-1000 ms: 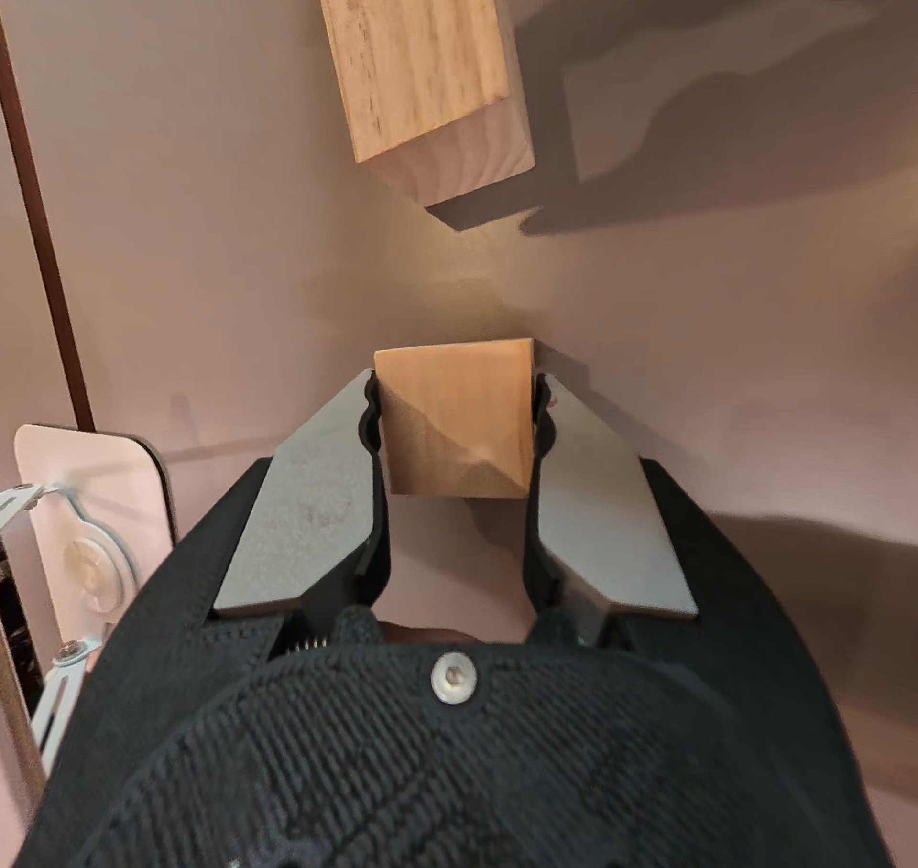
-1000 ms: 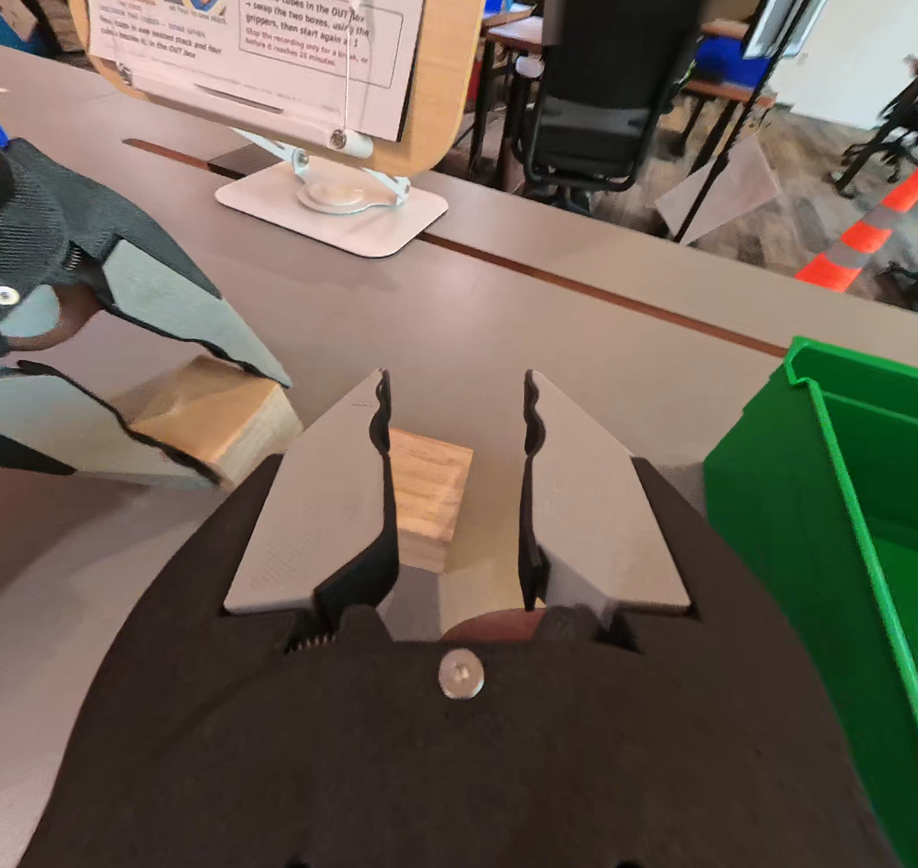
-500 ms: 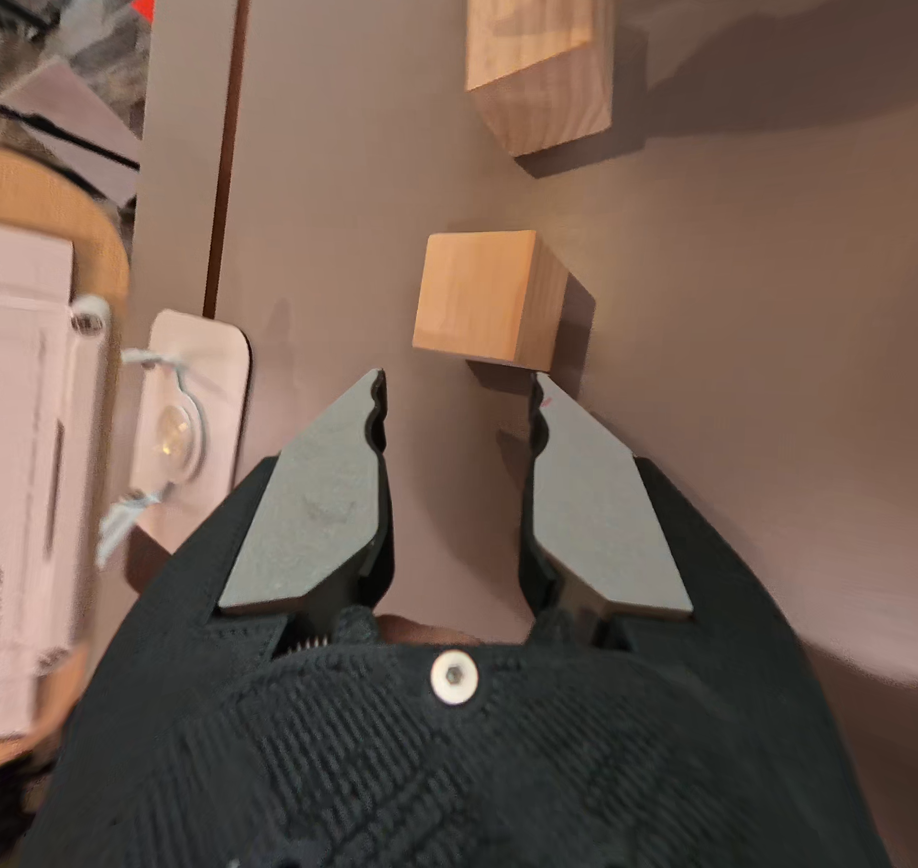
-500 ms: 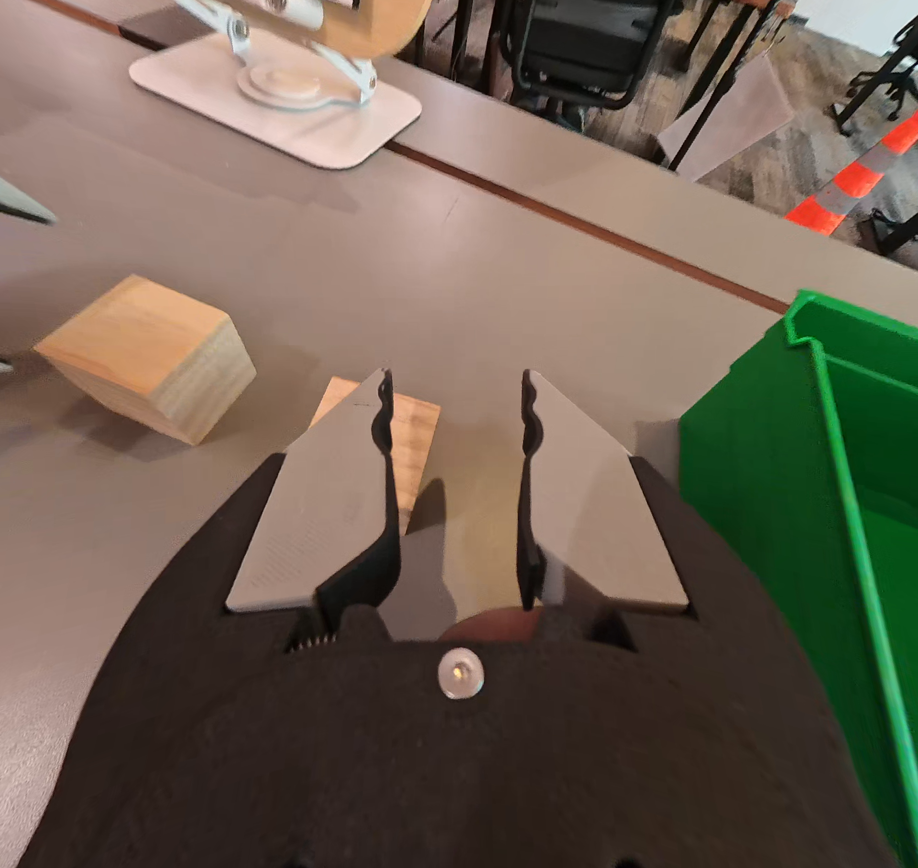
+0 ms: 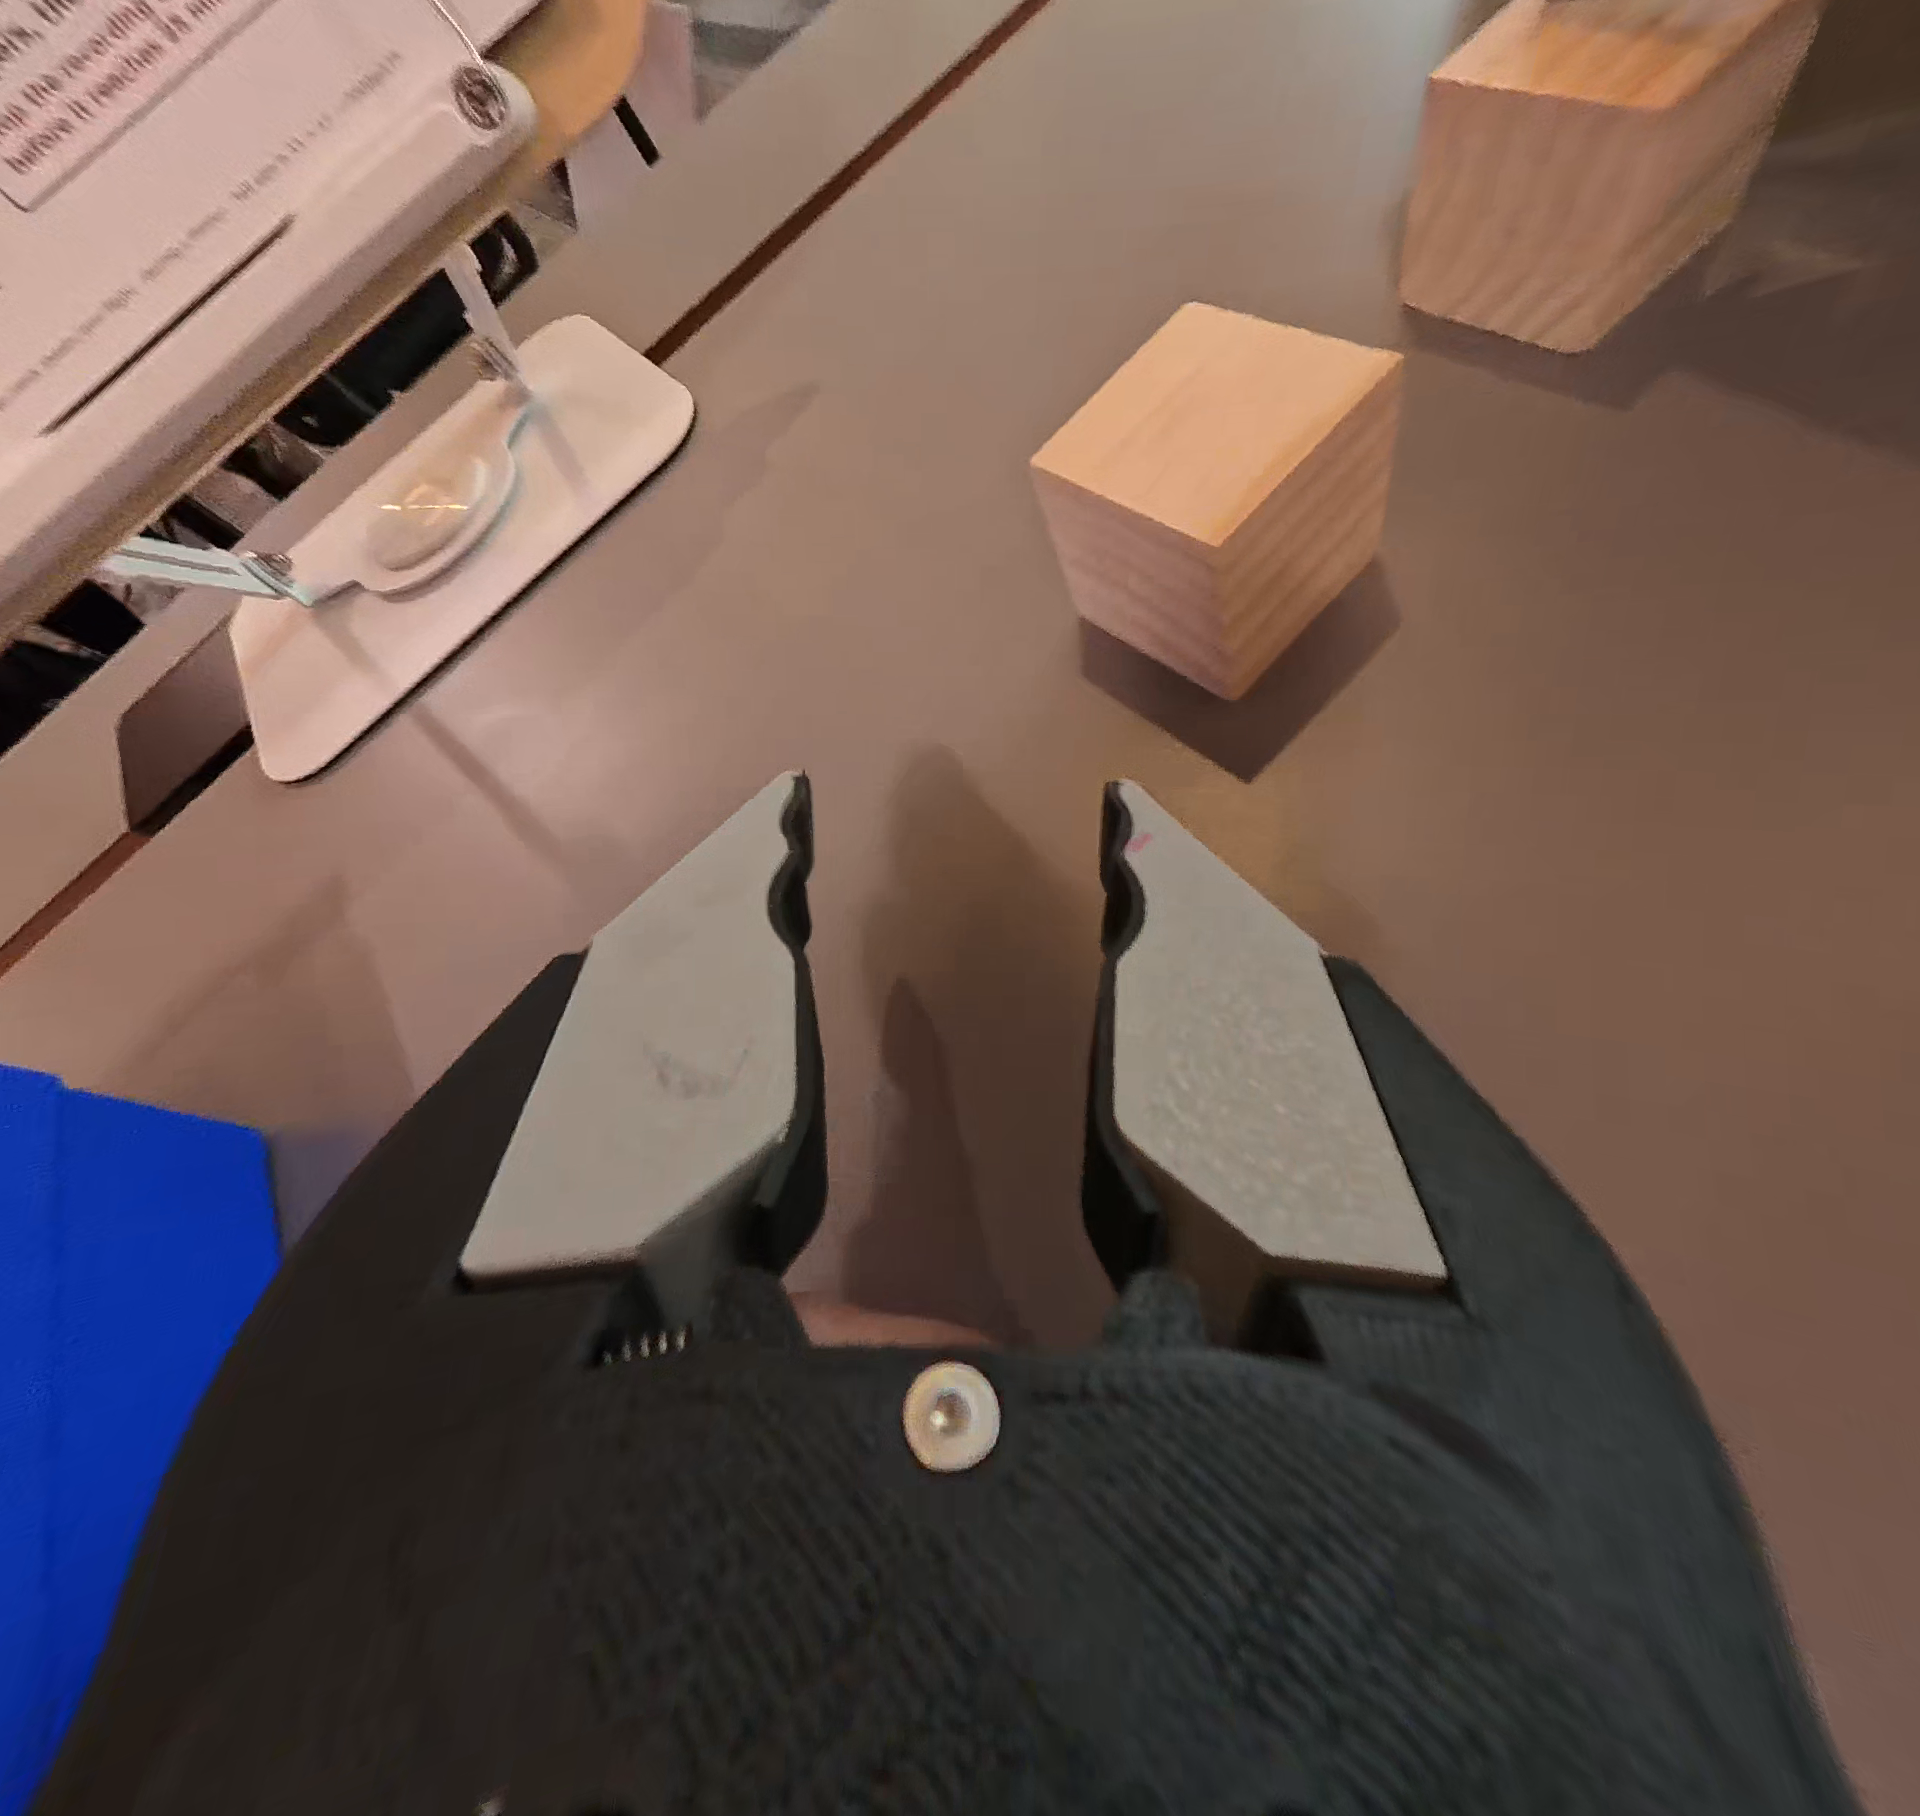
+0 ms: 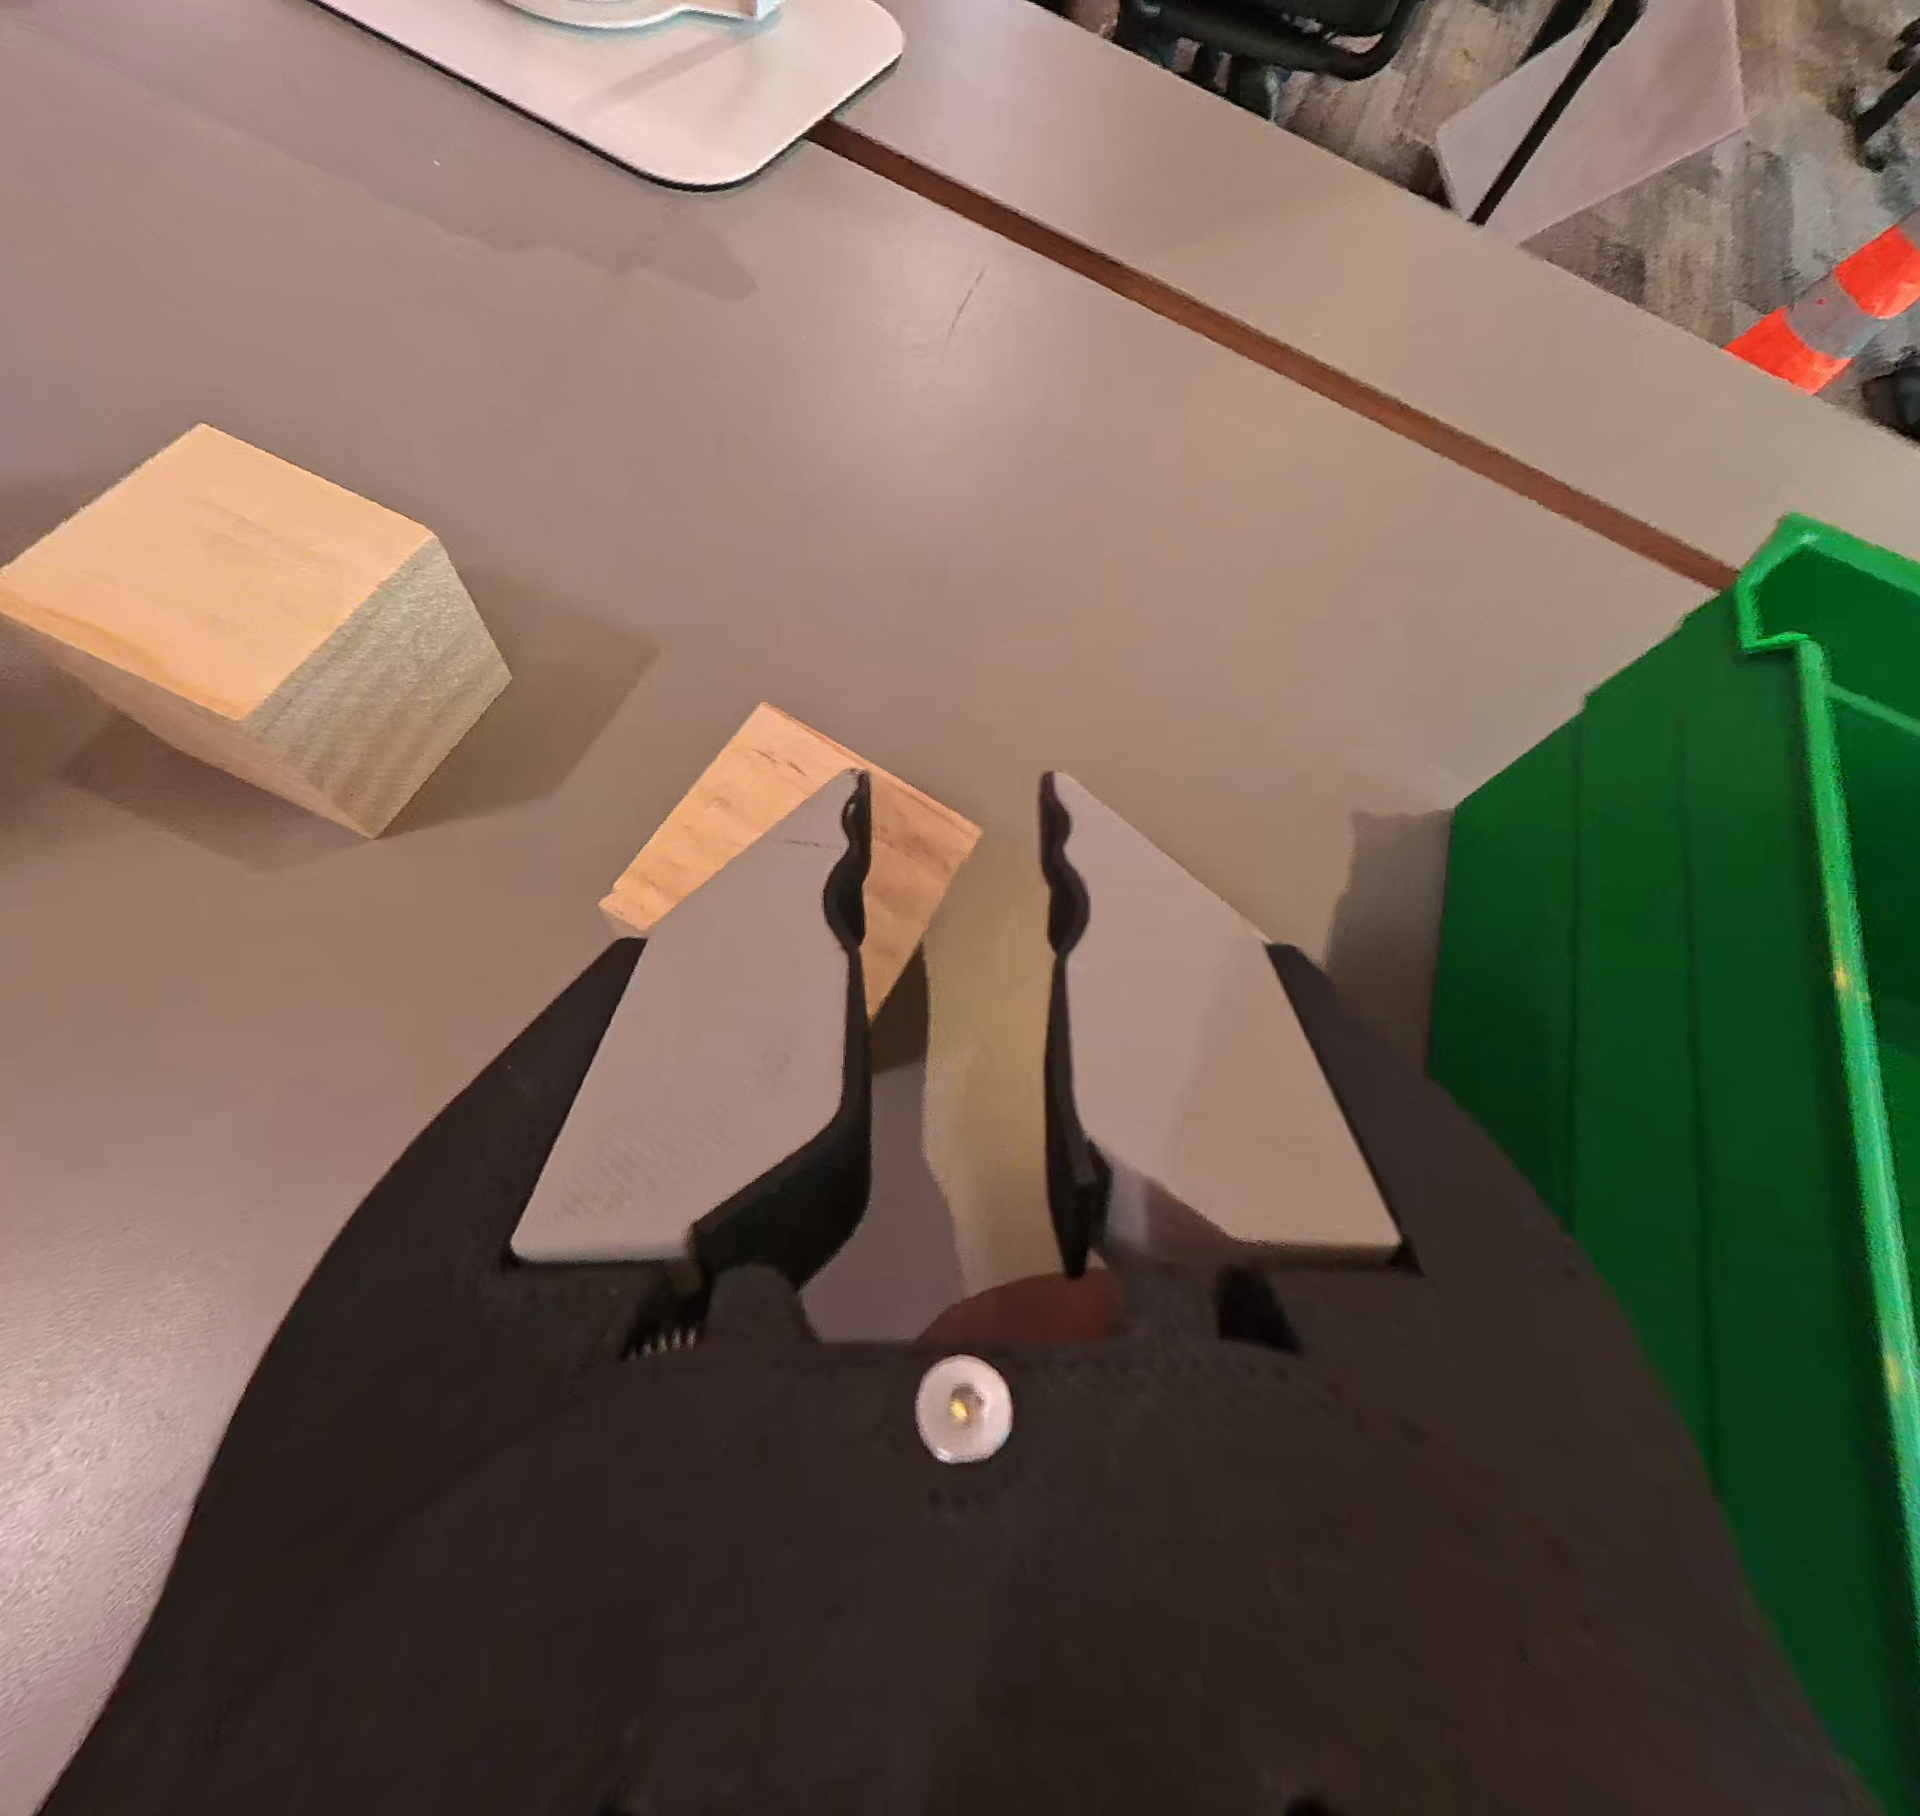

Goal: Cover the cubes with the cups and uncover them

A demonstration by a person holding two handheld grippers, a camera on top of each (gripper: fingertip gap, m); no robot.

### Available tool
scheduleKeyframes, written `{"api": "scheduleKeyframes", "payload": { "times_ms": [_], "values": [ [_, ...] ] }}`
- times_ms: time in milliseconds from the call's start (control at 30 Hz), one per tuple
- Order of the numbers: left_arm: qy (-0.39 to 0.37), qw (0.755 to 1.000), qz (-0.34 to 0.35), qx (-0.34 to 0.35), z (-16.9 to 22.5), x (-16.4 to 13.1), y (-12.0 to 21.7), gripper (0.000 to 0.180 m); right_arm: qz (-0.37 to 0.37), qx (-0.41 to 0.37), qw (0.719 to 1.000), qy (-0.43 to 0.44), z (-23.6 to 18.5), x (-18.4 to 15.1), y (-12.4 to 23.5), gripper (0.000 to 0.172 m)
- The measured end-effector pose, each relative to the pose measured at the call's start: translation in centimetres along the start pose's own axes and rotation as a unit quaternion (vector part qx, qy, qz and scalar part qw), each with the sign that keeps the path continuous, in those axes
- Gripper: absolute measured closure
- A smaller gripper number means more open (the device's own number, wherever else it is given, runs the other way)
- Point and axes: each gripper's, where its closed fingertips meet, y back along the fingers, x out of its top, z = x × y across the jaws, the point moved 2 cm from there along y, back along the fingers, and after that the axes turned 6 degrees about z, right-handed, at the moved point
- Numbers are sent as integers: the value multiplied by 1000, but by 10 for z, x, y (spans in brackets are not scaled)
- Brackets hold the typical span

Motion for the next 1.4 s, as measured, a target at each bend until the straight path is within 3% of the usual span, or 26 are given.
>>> {"api": "scheduleKeyframes", "payload": {
  "times_ms": [67,300,467,600,833,967,1033,1267,1400],
  "values": [
    [4,1000,27,7,0,6,4,128,18,-20,1000,8,4,6,1,128],
    [34,997,25,59,-19,-5,4,131,148,-11,988,-33,-5,44,20,128],
    [82,993,39,71,-31,-6,12,133,208,-26,978,-7,-16,59,30,121],
    [83,992,44,90,-33,-7,18,132,214,-25,976,25,-29,60,31,121],
    [94,991,-10,94,-21,-22,26,123,217,-16,974,57,-43,59,30,122],
    [141,986,-50,66,1,-31,33,113,196,7,978,74,-55,53,26,105],
    [172,981,-61,60,13,-35,43,105,196,4,977,85,-57,53,26,104],
    [178,977,-8,120,36,-34,106,105,203,4,976,83,-58,56,30,107],
    [189,974,10,125,38,-34,120,104,197,8,976,89,-62,54,29,107]
  ]
}}
